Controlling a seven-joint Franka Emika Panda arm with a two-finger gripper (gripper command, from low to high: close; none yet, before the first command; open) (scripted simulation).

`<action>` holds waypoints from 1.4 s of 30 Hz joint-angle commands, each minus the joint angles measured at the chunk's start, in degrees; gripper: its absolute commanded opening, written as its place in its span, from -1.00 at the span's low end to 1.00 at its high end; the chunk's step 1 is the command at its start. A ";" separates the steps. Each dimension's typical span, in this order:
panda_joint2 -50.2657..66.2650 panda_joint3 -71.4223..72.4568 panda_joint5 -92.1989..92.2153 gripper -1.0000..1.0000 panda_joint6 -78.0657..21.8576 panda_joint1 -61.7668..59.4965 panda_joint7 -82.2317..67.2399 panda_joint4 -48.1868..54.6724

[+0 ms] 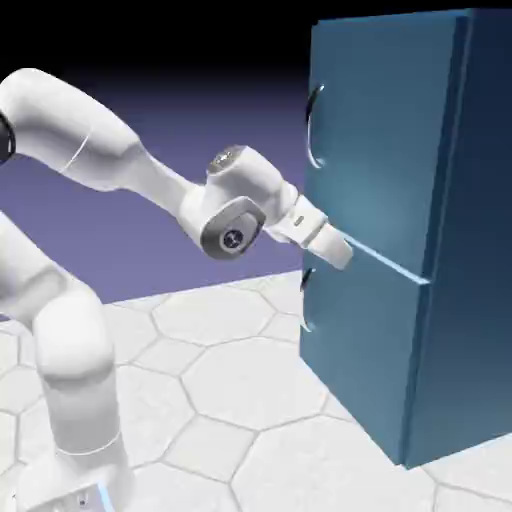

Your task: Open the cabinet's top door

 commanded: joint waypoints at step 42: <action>-31.87 52.50 98.01 0.00 -1.24 -40.68 104.68 21.39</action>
